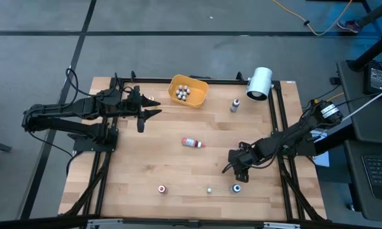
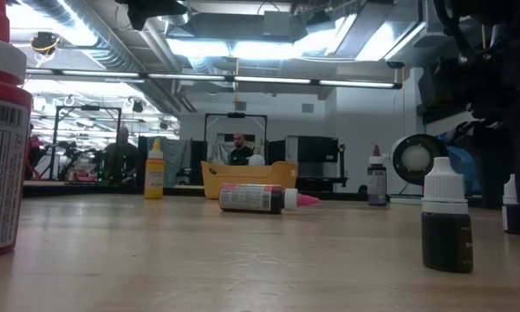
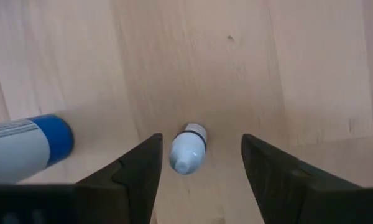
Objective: Pick & Place food coloring
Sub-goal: Put the top small black food coloring bottle into the bin
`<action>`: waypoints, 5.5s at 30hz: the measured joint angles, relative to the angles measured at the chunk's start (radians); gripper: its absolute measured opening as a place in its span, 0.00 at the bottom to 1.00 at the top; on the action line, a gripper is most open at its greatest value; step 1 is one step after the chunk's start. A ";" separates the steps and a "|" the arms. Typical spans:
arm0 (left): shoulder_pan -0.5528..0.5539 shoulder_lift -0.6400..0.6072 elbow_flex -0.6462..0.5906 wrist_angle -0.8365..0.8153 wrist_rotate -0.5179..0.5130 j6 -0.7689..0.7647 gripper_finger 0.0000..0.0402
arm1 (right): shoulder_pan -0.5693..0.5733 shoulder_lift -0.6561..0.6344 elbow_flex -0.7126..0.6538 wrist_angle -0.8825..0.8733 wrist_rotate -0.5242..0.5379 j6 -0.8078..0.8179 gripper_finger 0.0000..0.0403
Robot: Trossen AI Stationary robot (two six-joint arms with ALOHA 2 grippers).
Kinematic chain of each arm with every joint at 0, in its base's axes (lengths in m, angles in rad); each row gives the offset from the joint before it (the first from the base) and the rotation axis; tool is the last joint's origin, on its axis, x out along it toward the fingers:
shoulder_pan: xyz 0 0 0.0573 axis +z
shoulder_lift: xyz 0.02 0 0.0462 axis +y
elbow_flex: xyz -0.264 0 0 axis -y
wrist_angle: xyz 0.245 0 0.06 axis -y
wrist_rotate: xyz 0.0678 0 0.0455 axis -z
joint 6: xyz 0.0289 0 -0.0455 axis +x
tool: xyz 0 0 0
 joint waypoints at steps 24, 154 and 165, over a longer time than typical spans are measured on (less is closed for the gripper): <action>0.000 0.000 0.000 0.000 0.000 0.000 0.35 | -0.001 -0.001 0.002 0.025 -0.034 0.029 0.18; 0.000 0.000 0.000 0.000 0.000 0.000 0.35 | -1.078 1.036 1.536 -0.455 -0.210 -1.003 0.25; 0.000 0.000 0.000 0.000 0.000 0.000 0.35 | -1.078 1.035 1.536 -0.453 -0.209 -1.021 0.31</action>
